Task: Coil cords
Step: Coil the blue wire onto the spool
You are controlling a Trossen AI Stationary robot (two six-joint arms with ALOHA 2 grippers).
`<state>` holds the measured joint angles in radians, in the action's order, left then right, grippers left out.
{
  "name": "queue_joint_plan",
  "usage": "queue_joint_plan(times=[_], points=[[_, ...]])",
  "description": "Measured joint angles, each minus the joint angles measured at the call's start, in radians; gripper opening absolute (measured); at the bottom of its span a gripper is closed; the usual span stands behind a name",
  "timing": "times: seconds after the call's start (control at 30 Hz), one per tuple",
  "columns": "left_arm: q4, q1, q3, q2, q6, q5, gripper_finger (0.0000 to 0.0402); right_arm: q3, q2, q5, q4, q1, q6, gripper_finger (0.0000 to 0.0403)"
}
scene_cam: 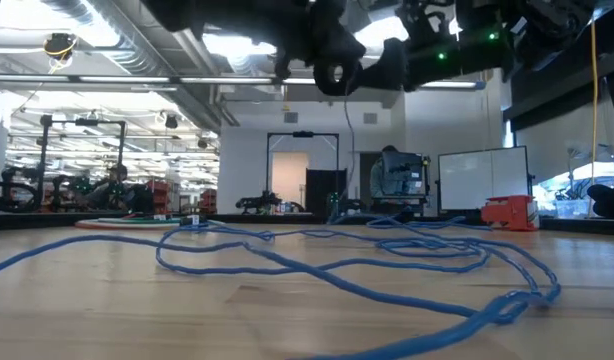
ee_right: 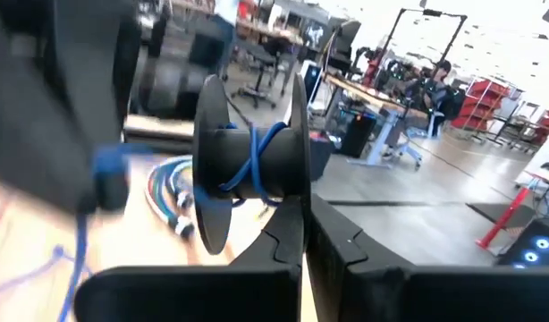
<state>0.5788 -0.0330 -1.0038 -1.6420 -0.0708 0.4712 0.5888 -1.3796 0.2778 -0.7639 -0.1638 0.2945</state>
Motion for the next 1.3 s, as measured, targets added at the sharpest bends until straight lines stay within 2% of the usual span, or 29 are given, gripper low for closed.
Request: queue_joint_plan(times=[0.23, 0.47, 0.6, 0.77, 1.1, 1.17, 1.3], points=[[-0.149, 0.022, 0.001, 0.107, 0.029, 0.005, 0.0001, 0.002, 0.001, -0.006, 0.073, 0.001, 0.021, 0.0003], [-0.500, 0.072, 0.000, 0.207, 0.019, -0.001, 0.0001, 0.000, 0.000, -0.027, 0.096, 0.000, 0.021, 0.0003], [-0.610, 0.090, -0.003, 0.221, 0.014, -0.009, 0.0001, 0.000, -0.002, -0.069, 0.097, 0.000, -0.010, 0.0003], [-0.666, 0.093, -0.004, 0.209, 0.078, -0.002, 0.0001, 0.011, -0.002, -0.110, 0.098, 0.000, -0.059, 0.0003], [-0.668, 0.100, -0.002, 0.213, 0.209, 0.015, 0.0004, 0.089, -0.002, -0.111, 0.188, -0.001, -0.078, 0.0003], [-0.673, 0.105, -0.001, 0.213, 0.208, 0.014, 0.0017, 0.098, -0.002, -0.109, 0.203, -0.001, -0.080, 0.0003], [-0.678, 0.109, 0.002, 0.211, 0.206, 0.010, 0.0067, 0.108, 0.002, -0.110, 0.231, -0.001, -0.081, 0.0003]])
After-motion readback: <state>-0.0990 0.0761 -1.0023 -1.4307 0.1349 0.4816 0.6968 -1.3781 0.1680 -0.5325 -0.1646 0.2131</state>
